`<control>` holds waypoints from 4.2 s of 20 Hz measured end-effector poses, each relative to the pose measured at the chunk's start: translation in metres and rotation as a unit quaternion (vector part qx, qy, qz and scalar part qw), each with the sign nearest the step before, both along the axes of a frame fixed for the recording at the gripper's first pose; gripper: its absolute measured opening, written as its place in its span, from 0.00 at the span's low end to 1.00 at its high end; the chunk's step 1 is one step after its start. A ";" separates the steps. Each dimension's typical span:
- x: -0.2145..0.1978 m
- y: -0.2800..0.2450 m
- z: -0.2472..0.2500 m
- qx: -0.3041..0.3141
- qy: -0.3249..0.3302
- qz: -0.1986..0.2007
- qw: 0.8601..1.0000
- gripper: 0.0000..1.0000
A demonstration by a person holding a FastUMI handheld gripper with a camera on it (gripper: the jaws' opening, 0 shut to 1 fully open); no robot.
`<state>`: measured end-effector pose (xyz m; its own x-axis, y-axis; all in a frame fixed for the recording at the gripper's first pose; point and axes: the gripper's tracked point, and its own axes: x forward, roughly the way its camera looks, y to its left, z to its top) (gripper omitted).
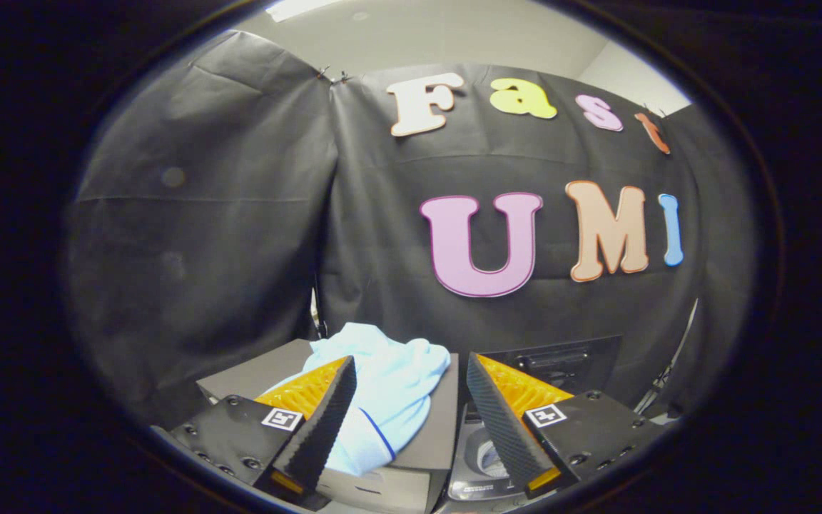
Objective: Put the clothes into the washing machine and then close the washing machine lid.
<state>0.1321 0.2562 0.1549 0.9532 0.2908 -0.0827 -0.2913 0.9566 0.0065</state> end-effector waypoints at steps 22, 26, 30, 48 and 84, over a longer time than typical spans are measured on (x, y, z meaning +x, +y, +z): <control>0.120 0.118 -0.144 -0.036 0.292 0.040 0.955 0.11; 0.103 0.113 -0.113 0.044 0.295 0.061 0.953 0.01; 0.087 0.091 -0.058 0.032 0.250 0.075 0.965 0.01; 0.120 -0.190 -0.009 -0.019 0.149 -0.078 0.986 0.01; 0.139 -0.262 -0.283 -0.136 0.307 -0.177 0.925 0.97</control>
